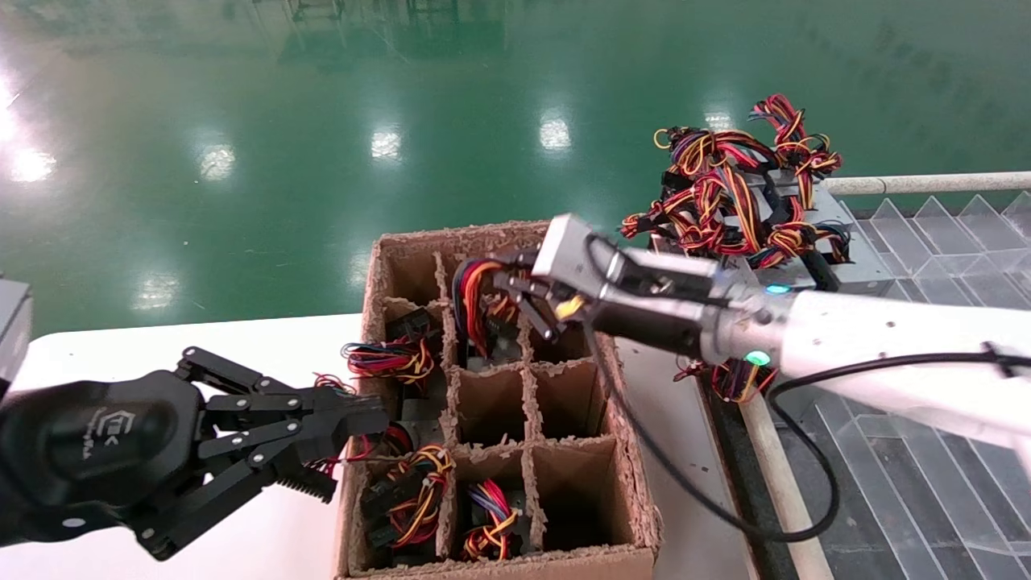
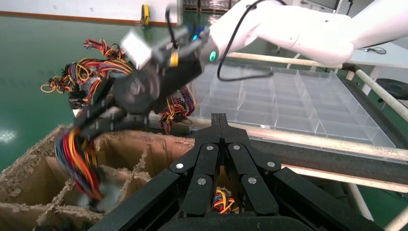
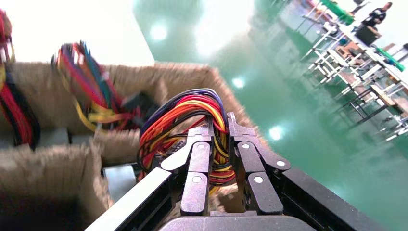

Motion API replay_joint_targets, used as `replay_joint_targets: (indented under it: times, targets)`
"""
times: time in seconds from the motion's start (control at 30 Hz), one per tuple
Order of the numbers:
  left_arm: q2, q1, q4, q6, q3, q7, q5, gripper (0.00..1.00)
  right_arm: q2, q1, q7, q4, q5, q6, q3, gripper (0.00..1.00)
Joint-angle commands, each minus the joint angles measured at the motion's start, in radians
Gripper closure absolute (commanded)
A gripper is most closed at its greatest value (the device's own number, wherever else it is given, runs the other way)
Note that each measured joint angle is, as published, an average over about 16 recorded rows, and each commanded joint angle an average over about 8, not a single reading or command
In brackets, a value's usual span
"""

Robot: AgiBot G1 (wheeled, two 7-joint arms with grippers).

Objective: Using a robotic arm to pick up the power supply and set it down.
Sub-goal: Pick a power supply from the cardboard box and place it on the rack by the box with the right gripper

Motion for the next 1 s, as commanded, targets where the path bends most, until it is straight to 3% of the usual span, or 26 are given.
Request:
replay_joint_targets:
  times: [0.03,0.57,1.0]
  targets:
    - [0.000,0.000,0.000,0.000,0.000,0.000,0.000,1.00,0.018,-0.002,0.016,0.014,0.034,-0.012,0.019,1.00]
    - [0.000,0.000,0.000,0.000,0.000,0.000,0.000,1.00,0.236,0.047,0.172,0.018,0.428,-0.201,0.243,1.00]
    - [0.000,0.000,0.000,0.000,0.000,0.000,0.000,1.00,0.471,-0.015,0.258,0.140,0.502,-0.206,0.362,1.00]
